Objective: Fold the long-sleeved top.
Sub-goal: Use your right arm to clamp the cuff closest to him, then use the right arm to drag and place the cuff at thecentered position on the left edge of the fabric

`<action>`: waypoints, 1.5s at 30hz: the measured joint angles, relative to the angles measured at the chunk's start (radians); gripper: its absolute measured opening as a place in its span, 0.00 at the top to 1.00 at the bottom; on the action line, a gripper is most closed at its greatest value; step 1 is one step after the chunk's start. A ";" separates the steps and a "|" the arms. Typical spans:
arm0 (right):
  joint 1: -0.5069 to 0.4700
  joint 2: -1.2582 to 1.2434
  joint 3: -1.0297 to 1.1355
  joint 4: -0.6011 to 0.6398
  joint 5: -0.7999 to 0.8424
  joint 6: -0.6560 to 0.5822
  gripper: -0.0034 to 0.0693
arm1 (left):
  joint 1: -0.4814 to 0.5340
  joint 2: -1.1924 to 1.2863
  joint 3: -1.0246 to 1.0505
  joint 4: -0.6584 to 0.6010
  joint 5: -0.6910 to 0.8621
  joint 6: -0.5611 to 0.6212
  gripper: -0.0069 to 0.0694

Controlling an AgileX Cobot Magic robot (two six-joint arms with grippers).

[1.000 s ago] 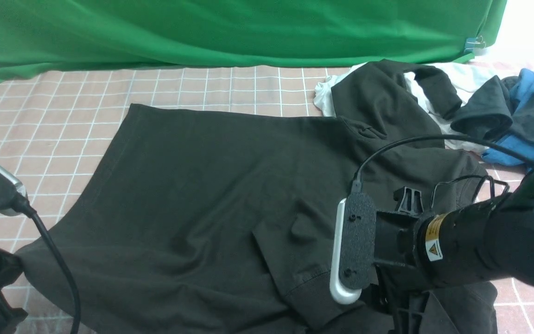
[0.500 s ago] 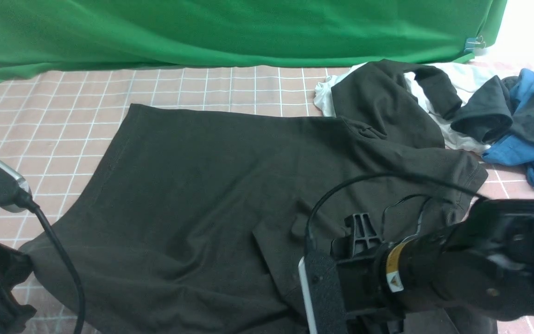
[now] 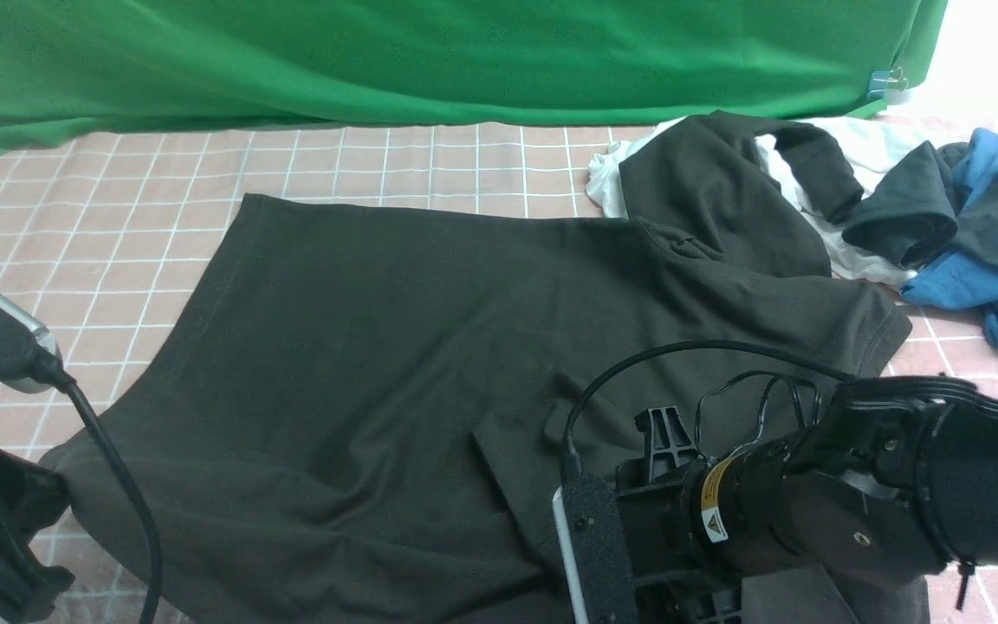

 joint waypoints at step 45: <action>-0.088 0.180 -0.542 -0.016 0.037 -0.005 0.84 | 0.000 0.000 0.000 -0.008 0.019 -0.002 0.86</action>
